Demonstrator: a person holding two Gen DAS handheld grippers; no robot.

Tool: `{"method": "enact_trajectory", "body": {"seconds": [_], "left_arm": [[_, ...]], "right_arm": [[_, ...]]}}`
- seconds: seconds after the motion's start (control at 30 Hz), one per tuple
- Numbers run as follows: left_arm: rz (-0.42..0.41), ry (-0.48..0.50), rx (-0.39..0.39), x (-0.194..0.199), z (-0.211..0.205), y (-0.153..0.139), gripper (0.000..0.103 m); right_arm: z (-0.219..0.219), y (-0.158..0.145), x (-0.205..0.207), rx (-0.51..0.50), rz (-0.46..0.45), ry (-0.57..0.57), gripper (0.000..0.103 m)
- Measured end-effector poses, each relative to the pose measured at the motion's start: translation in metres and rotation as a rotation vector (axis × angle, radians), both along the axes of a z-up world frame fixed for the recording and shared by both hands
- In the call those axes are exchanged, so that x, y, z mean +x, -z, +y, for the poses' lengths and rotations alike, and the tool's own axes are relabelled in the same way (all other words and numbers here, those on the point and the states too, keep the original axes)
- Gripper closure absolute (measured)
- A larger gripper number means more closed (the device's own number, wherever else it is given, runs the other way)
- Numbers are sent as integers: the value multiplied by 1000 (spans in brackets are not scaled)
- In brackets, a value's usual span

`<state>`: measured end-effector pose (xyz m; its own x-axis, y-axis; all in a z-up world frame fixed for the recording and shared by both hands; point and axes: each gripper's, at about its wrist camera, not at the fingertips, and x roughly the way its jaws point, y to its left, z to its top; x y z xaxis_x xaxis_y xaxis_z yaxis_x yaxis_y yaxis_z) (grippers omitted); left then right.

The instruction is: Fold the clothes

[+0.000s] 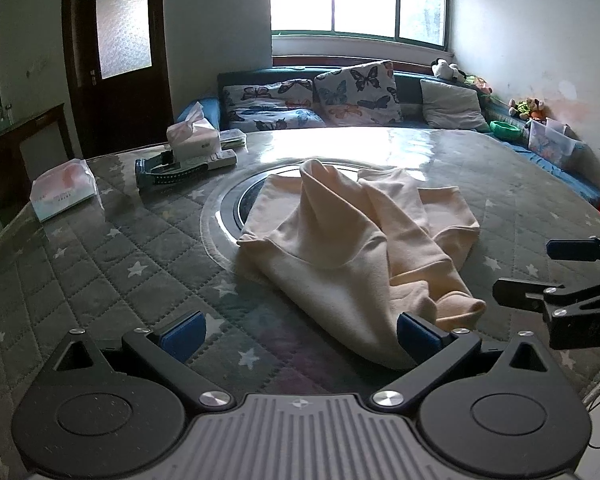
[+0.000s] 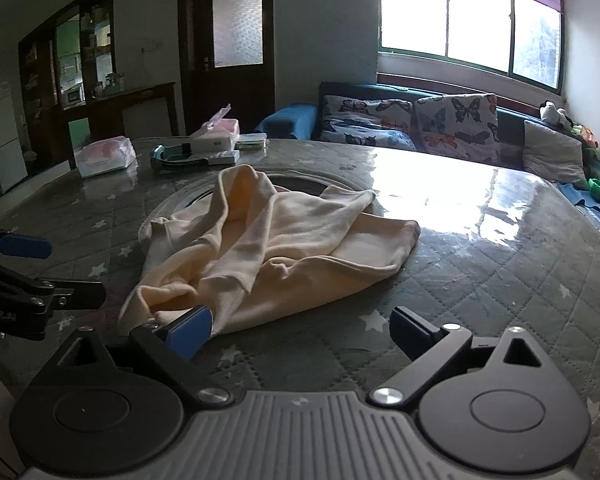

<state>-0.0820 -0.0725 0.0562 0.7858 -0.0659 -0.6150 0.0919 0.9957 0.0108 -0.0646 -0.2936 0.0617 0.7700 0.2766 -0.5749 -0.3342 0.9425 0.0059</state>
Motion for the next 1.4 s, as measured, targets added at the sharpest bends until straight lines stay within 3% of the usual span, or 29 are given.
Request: {"method": "enact_trajectory", "body": {"seconds": [0.57,1.4], "left_arm": [[0,6,11,-3,-8,-8,0],[39,2,1,47,-7,-5,0]], "right_arm": [[11,-4,-13,-15,-3,-49,11],[23,-7,20,-9,16,-102,20]]}}
